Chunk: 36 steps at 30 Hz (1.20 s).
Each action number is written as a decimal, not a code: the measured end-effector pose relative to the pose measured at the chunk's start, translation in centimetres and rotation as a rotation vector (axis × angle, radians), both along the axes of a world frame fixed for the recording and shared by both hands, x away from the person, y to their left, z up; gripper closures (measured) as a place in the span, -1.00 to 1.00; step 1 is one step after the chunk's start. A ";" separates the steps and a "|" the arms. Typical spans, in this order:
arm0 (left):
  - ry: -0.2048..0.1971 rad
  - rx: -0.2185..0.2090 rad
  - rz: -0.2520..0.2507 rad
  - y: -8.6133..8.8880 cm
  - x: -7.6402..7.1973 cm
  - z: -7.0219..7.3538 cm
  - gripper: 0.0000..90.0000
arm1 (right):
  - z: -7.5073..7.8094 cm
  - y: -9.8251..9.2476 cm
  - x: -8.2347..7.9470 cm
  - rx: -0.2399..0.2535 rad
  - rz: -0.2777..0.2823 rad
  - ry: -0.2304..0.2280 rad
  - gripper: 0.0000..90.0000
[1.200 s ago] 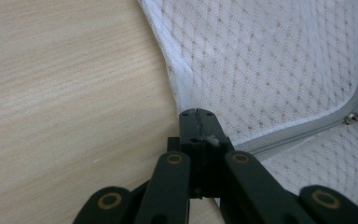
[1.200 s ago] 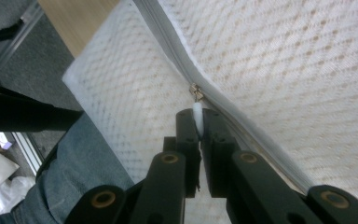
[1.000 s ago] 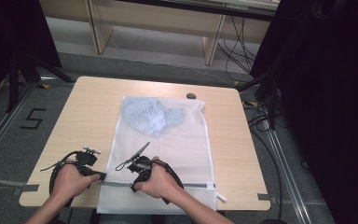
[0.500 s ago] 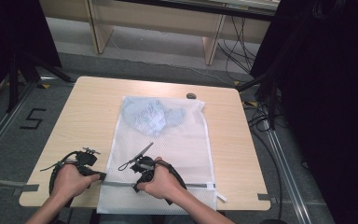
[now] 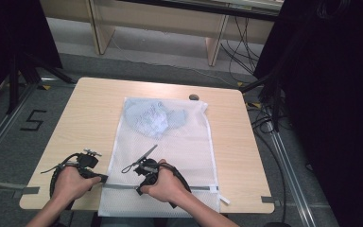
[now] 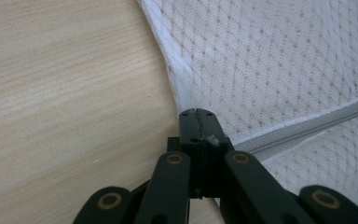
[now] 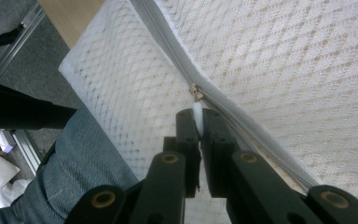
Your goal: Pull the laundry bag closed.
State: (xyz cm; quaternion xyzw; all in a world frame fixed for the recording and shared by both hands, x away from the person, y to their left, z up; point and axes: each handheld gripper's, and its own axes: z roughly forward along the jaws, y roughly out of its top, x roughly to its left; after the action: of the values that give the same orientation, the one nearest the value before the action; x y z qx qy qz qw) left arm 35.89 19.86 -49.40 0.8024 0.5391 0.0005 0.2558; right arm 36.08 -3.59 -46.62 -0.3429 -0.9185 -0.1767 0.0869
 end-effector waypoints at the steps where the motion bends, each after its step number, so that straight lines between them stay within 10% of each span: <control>1: 0.001 0.000 0.001 0.0 0.0 0.0 1.00 | 0.0 0.0 0.0 -0.004 0.000 -0.001 0.93; 36: 0.000 -0.001 -0.001 0.0 0.0 0.0 1.00 | 0.6 -0.9 0.3 -0.028 -0.007 0.007 0.93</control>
State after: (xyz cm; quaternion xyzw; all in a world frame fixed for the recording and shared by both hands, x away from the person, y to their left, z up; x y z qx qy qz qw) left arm 35.88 19.85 -49.40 0.8025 0.5388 0.0001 0.2563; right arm 36.37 -4.48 -46.03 -0.3480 -0.9193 -0.1631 0.0845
